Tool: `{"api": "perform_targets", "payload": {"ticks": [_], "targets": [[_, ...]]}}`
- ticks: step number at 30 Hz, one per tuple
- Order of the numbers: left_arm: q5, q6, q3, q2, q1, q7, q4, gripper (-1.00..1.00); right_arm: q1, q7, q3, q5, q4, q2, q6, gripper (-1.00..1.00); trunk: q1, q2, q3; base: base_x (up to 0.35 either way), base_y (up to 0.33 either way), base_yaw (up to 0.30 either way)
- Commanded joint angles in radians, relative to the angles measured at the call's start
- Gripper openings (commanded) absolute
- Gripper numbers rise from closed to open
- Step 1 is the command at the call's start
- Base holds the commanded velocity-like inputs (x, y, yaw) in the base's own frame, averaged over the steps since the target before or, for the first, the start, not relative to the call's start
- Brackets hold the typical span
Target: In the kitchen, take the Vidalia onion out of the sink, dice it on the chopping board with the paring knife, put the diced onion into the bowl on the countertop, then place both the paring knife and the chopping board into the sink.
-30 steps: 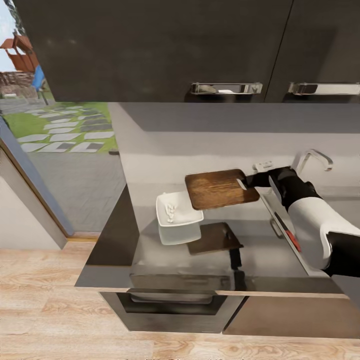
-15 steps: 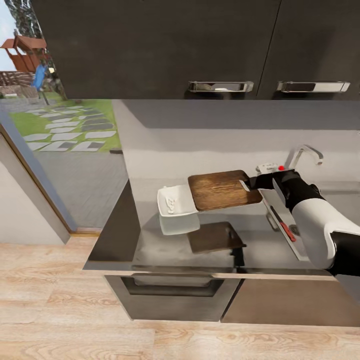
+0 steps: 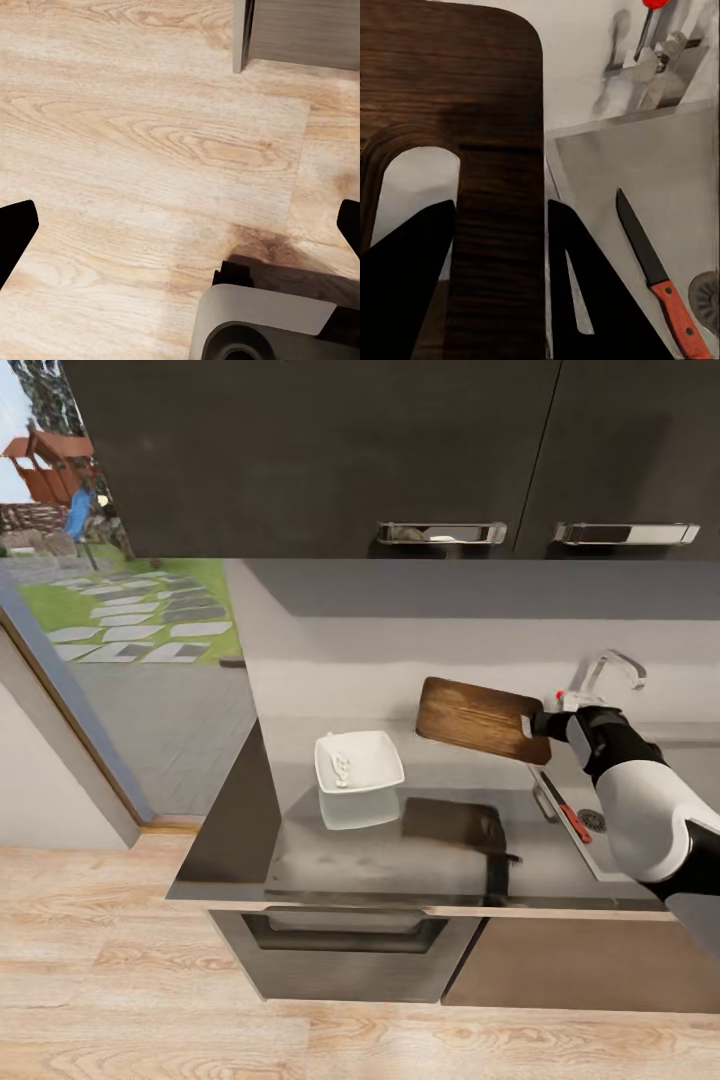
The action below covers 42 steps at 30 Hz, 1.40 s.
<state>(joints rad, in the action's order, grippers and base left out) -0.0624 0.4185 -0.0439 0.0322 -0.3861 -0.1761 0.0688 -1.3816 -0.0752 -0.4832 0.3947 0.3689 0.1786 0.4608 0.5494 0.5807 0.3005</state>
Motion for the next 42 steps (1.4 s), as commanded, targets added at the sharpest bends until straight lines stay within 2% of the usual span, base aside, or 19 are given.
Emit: {"api": "perform_targets", "payload": {"ticks": [1,6,9,16,24,26,27,28,31,39,40,42], "targets": [[-0.005,0.008,-0.004,0.0,-0.002,0.003,0.005,1.0,-0.001,0.01,-0.02,0.005,0.0,-0.001,0.004,-1.0,0.0,0.001,0.002,0.0,0.0,0.0],[-0.005,0.009,-0.004,0.0,-0.002,0.003,0.005,1.0,-0.001,0.125,-0.053,0.005,-0.032,-0.001,-0.015,-1.0,0.0,0.001,0.002,0.0,0.0,0.0],[-0.005,0.008,-0.004,0.0,-0.002,0.003,0.004,1.0,-0.001,0.206,-0.078,0.004,-0.07,-0.001,-0.077,-1.0,0.0,0.001,0.002,0.0,0.0,0.0],[-0.005,0.009,-0.004,0.0,-0.002,0.003,0.004,1.0,0.001,0.428,-0.202,0.004,-0.119,-0.001,-0.189,-1.0,0.0,0.001,0.002,0.0,0.0,0.0],[-0.005,0.009,-0.004,0.0,-0.002,0.003,0.005,1.0,0.005,0.496,-0.259,0.004,-0.122,0.007,-0.217,-1.0,0.0,0.001,0.002,0.0,0.0,0.0],[-0.005,0.008,-0.004,0.0,-0.002,0.003,0.004,1.0,0.005,0.521,-0.303,0.004,-0.122,0.012,-0.222,-1.0,0.0,0.001,0.002,0.0,0.0,0.0],[-0.005,0.008,-0.004,0.0,-0.002,0.003,0.005,1.0,0.006,0.54,-0.35,0.004,-0.122,0.017,-0.223,-1.0,0.0,0.001,0.002,0.0,0.0,0.0],[-0.005,0.008,-0.004,0.0,-0.002,0.003,0.004,1.0,0.006,0.551,-0.38,0.005,-0.122,0.021,-0.224,-1.0,0.0,0.001,0.002,0.0,0.0,0.0],[-0.005,0.008,-0.004,0.0,-0.002,0.003,0.005,1.0,0.008,0.578,-0.427,0.005,-0.122,0.028,-0.227,-1.0,0.0,0.001,0.002,0.0,0.0,0.0],[-0.005,0.008,-0.004,0.0,-0.002,0.003,0.005,1.0,0.013,0.672,-0.457,0.004,-0.122,0.031,-0.31,-1.0,0.0,0.001,0.002,0.0,0.0,0.0],[-0.005,0.008,-0.004,0.0,-0.002,0.003,0.005,1.0,0.015,0.699,-0.508,0.005,-0.122,0.03,-0.324,-1.0,0.0,0.001,0.002,0.0,0.0,0.0],[-0.005,0.008,-0.004,0.0,-0.002,0.003,0.005,1.0,0.015,0.704,-0.547,0.005,-0.122,0.03,-0.339,-1.0,0.0,0.001,0.002,0.0,0.0,0.0]]}}
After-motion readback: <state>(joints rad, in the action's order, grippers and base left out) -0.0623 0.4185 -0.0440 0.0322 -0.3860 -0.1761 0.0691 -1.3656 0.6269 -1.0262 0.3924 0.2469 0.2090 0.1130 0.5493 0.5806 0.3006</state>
